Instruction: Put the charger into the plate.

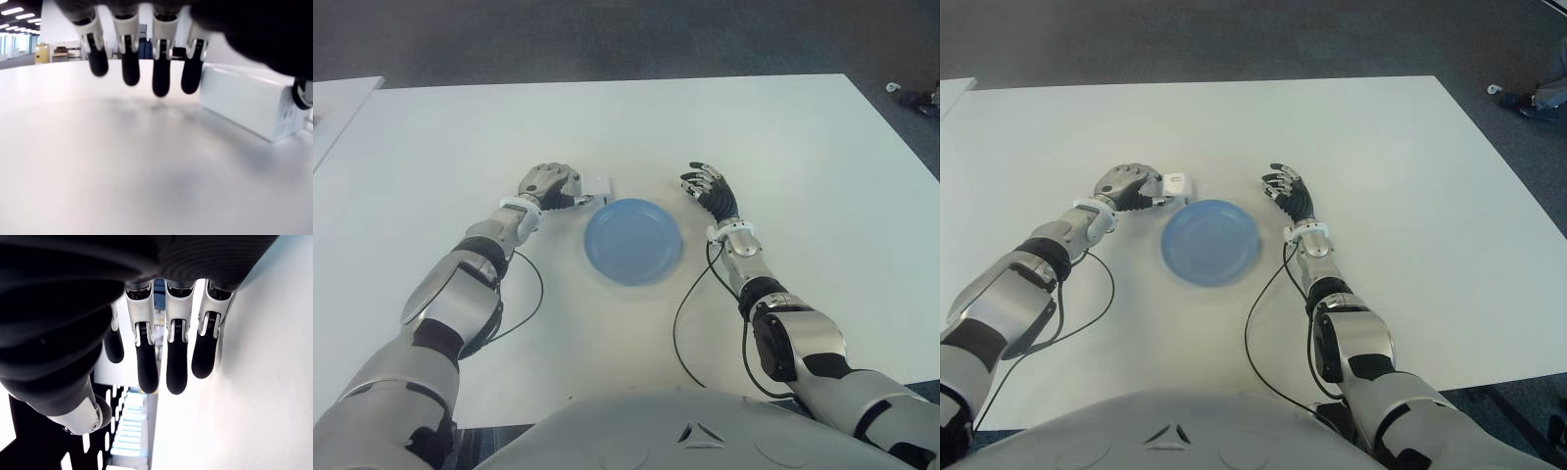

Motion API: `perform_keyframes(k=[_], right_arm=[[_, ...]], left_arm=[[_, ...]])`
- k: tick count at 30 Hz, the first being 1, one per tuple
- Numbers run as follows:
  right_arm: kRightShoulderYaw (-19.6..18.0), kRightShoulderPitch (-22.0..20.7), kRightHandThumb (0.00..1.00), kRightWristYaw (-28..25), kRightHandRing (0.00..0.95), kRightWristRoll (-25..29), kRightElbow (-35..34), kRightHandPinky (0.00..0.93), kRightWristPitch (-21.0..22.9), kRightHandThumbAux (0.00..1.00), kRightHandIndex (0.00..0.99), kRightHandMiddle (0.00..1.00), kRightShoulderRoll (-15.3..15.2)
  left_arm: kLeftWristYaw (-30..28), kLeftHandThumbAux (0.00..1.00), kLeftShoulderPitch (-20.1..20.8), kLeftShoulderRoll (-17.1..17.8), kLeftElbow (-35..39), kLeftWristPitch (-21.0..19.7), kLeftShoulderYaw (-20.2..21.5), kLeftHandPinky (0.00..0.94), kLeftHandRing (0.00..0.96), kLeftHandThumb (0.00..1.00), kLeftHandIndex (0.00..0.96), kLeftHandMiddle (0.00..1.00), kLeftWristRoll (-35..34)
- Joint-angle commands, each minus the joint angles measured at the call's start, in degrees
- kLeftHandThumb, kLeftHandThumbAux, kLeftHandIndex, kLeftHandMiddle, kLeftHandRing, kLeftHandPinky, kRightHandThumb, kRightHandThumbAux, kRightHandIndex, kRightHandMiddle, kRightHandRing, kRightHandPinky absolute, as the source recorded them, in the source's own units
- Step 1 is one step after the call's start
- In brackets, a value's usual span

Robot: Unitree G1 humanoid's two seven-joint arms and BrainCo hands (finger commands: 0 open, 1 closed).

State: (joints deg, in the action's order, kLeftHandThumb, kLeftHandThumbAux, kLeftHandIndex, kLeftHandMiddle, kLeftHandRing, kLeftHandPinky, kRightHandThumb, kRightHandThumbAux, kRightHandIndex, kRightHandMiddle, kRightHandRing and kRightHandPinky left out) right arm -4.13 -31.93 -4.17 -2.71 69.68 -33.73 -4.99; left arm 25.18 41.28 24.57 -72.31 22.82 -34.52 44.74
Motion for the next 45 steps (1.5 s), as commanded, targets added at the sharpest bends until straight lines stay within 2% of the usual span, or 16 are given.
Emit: perform_keyframes(k=[1,9,18,32,45], right_arm=[[-0.07,4.02,0.000,-1.11,0.366,-0.05,3.34,0.331,3.31,0.744,0.205,0.374,0.96],[0.01,4.06,0.000,-1.08,0.371,-0.26,3.32,0.337,3.23,0.744,0.209,0.377,0.81],[0.21,4.06,0.000,-1.12,0.369,-0.49,3.30,0.328,3.16,0.733,0.213,0.377,0.70],[0.39,4.08,0.000,-1.22,0.365,-0.58,3.35,0.321,3.24,0.722,0.215,0.375,0.66],[0.60,4.09,0.000,-1.29,0.378,-0.71,3.32,0.326,2.96,0.738,0.219,0.387,0.72]], left_arm=[[0.00,0.199,-0.38,-0.91,-0.37,-0.83,0.26,0.146,0.211,0.360,0.276,0.293,-0.32],[-1.19,0.188,-0.22,-0.94,-0.21,-1.61,0.06,0.018,0.107,0.355,0.269,0.216,-0.27],[-2.12,0.185,-0.27,-0.73,0.08,-1.73,-0.38,0.000,0.020,0.342,0.249,0.141,0.01],[-2.50,0.182,-0.13,-0.17,0.30,-0.74,-1.04,0.000,0.000,0.316,0.217,0.110,0.54],[-2.93,0.162,0.28,0.19,0.13,-1.55,-2.65,0.000,0.000,0.298,0.160,0.070,1.99]])
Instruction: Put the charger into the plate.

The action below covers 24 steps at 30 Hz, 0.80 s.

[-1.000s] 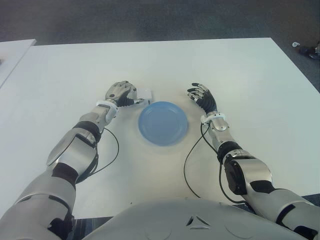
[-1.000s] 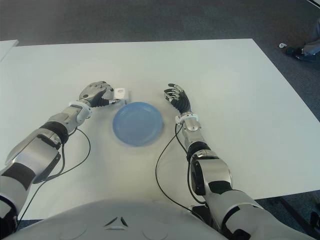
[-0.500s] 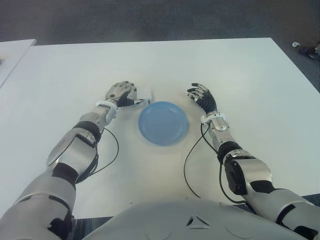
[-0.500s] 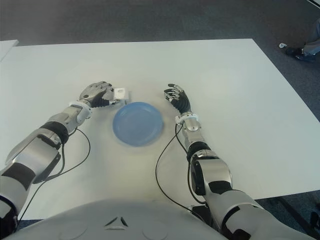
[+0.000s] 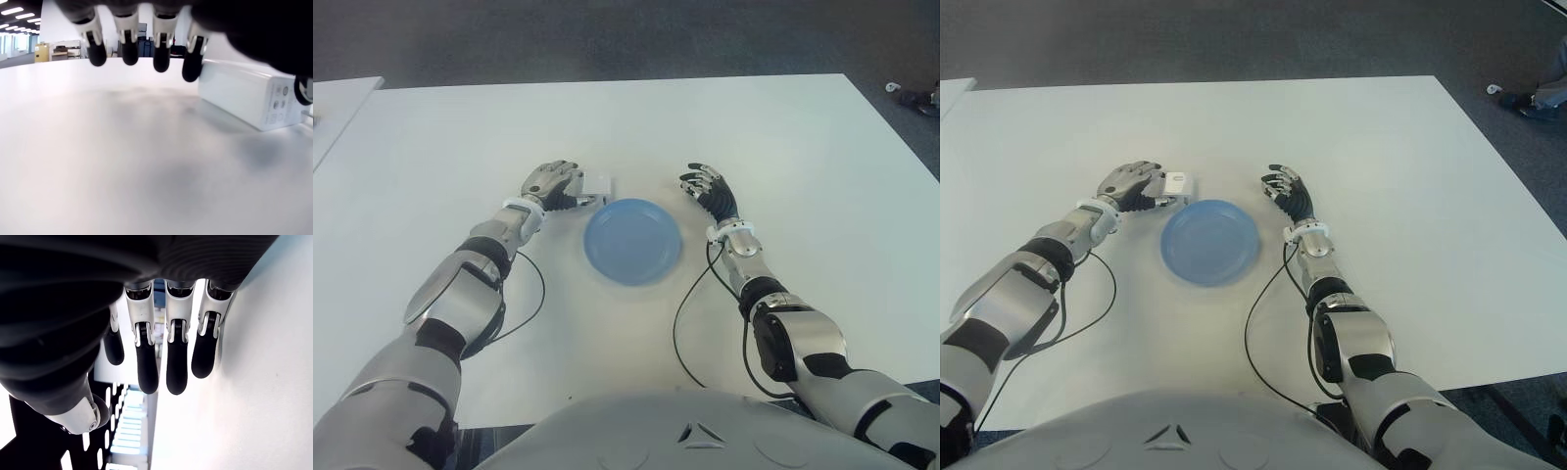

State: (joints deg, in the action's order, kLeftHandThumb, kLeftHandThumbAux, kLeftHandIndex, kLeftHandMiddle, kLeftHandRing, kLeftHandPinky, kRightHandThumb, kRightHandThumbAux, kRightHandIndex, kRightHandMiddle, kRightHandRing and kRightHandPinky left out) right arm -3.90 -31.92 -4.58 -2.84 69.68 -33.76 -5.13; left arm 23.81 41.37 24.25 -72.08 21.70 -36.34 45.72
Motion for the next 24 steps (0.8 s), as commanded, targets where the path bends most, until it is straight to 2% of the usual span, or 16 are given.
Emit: perform_keyframes(k=[1,10,16,24], right_arm=[[0.38,4.08,0.000,-0.88,0.379,-0.58,3.32,0.325,2.98,0.738,0.219,0.388,0.86],[0.80,4.11,0.000,-0.89,0.382,-0.93,3.29,0.326,2.73,0.738,0.226,0.392,0.75],[1.28,4.09,0.000,-0.67,0.379,-1.35,3.27,0.319,2.86,0.735,0.230,0.391,0.62],[1.54,4.10,0.000,-0.91,0.380,-1.45,3.22,0.301,2.89,0.730,0.237,0.399,0.52]], left_arm=[[-1.58,0.160,0.20,0.53,-0.10,-0.47,-0.89,0.000,0.000,0.295,0.155,0.065,1.04],[-3.23,0.145,0.41,0.49,-0.46,-1.35,-1.48,0.000,0.000,0.269,0.105,0.013,1.34],[-4.67,0.117,0.81,0.87,-0.09,-2.09,-2.11,0.000,0.000,0.277,0.014,0.001,1.89],[-7.02,0.121,1.22,0.86,-0.03,-3.38,-3.18,0.000,0.000,0.268,0.000,0.000,2.71]])
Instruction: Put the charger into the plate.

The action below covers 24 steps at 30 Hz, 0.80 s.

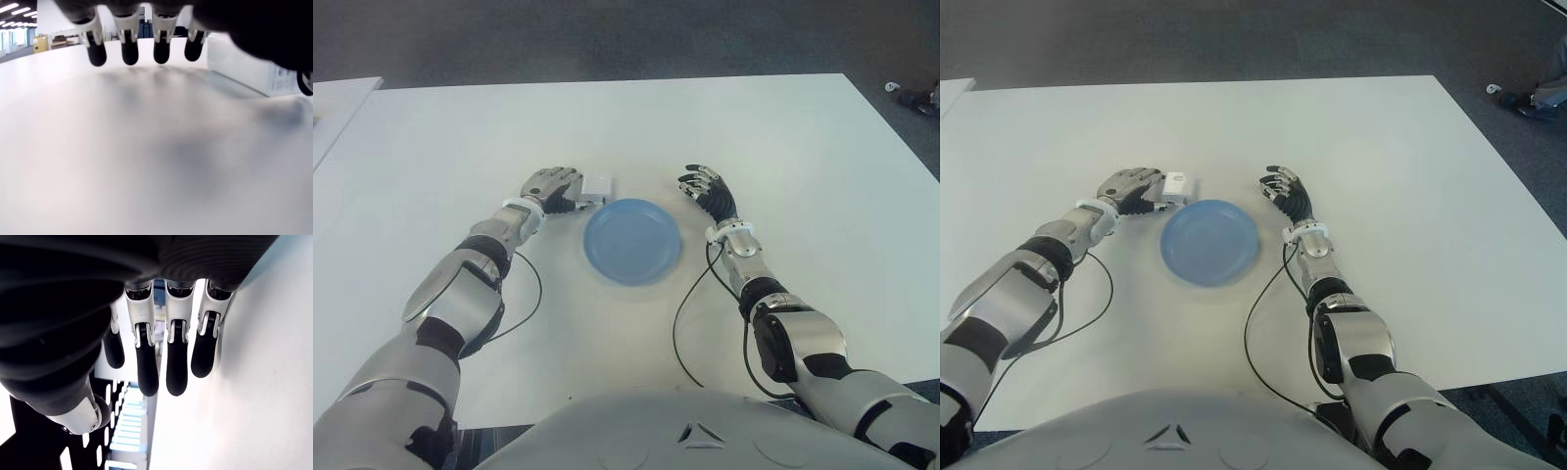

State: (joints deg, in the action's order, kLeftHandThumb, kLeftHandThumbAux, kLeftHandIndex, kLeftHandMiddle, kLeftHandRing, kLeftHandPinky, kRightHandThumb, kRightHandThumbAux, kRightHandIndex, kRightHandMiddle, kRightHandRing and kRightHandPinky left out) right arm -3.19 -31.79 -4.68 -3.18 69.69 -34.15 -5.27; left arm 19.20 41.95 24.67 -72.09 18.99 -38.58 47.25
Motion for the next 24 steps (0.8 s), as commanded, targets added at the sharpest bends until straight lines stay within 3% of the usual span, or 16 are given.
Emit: perform_keyframes(k=[1,24], right_arm=[[0.88,3.95,0.000,-0.79,0.379,-1.16,3.21,0.299,3.31,0.729,0.237,0.400,0.64],[1.54,3.85,0.000,-1.52,0.372,-1.28,3.32,0.276,3.27,0.747,0.246,0.400,0.25]], left_arm=[[-2.74,0.121,0.72,0.45,-0.03,-0.74,-1.09,0.000,0.000,0.266,0.000,0.000,1.24],[-5.58,0.119,1.74,0.98,0.79,-0.51,-2.06,0.000,0.000,0.230,0.000,0.000,1.74]])
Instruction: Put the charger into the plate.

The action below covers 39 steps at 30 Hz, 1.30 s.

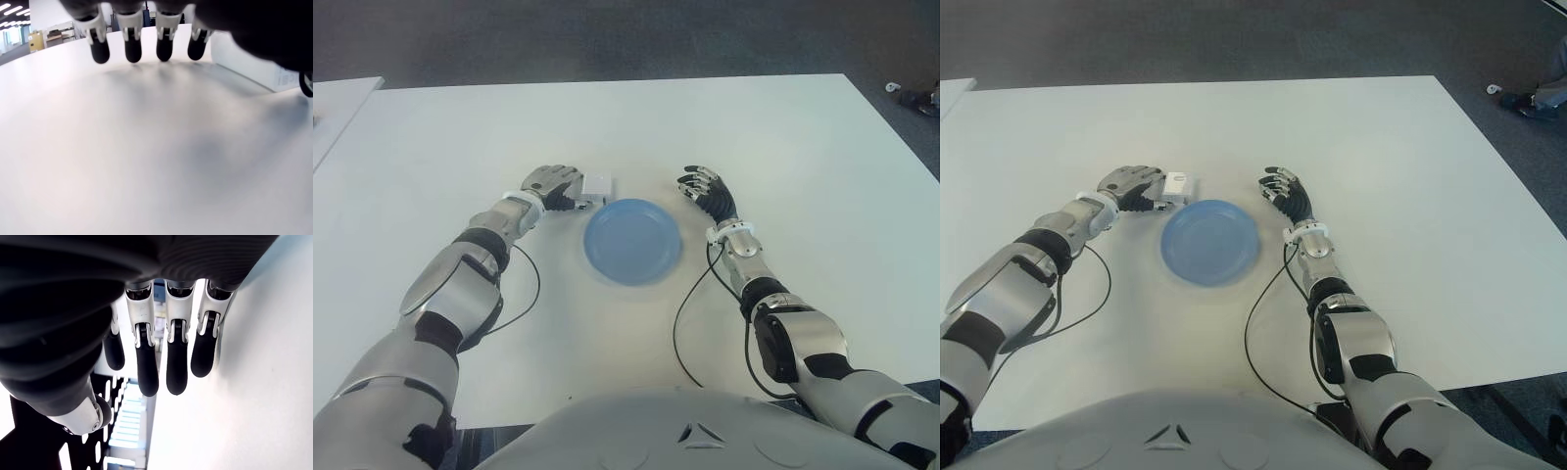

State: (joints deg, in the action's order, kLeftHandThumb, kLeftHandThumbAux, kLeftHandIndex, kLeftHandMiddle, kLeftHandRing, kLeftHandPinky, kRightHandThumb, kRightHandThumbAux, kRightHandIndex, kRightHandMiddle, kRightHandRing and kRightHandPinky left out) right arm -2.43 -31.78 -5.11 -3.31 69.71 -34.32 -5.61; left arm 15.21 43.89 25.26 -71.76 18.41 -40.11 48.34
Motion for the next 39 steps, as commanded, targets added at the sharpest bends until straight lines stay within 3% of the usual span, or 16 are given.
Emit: perform_keyframes(k=[1,39], right_arm=[[0.78,3.82,0.000,-1.15,0.372,-1.14,3.34,0.277,3.41,0.747,0.247,0.401,0.59],[0.15,3.91,0.000,-1.88,0.371,-0.60,3.47,0.268,2.82,0.746,0.245,0.403,0.50]], left_arm=[[-1.62,0.119,-0.19,0.40,0.49,0.07,-0.48,0.000,0.000,0.229,0.000,0.000,0.60],[-2.69,0.121,1.74,1.61,2.69,-2.48,0.25,0.000,0.000,0.220,0.000,0.000,0.51]])
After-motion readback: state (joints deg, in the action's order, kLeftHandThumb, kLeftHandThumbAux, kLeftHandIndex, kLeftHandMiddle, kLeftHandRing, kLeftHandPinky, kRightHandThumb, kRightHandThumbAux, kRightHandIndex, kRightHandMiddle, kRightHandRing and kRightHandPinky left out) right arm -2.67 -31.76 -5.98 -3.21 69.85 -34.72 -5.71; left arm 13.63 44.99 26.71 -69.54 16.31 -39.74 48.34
